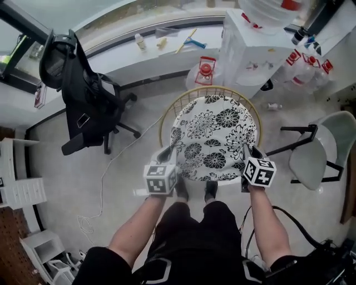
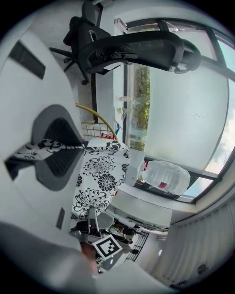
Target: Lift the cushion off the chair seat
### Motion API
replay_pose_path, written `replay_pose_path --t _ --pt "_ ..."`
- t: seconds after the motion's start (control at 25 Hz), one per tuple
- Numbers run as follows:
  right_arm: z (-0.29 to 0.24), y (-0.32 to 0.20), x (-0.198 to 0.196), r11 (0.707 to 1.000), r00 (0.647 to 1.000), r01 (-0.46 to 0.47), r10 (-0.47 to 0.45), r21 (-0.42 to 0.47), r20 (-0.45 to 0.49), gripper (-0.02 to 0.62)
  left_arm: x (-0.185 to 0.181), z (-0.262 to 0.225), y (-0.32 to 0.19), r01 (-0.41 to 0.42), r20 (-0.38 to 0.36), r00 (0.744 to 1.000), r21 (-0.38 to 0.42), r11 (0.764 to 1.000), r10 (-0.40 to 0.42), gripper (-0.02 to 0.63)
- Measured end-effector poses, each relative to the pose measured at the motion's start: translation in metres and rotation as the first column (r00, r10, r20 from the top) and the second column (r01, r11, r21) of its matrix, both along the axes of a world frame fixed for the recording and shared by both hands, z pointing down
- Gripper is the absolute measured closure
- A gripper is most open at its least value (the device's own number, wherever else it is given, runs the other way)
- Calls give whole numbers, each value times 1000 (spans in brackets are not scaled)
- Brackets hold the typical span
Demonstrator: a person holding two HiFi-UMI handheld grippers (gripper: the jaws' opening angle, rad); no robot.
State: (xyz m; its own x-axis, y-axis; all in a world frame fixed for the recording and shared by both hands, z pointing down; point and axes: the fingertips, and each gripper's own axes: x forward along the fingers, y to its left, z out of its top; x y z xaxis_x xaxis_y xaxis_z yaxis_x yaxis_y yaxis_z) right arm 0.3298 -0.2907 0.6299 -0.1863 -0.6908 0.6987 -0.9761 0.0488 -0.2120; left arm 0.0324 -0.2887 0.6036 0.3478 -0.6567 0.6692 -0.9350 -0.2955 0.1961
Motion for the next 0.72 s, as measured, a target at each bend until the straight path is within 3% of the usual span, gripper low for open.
replay_pose_path --t 0.52,0.72 --pt "-106 4 -17 985 999 52 -52 164 -5 540 -7 -103 9 -38 -36 998 202 979 46 578" --pt "-141 11 -20 967 996 86 -84 238 -21 541 -13 -132 17 -1 -64 998 254 967 18 578"
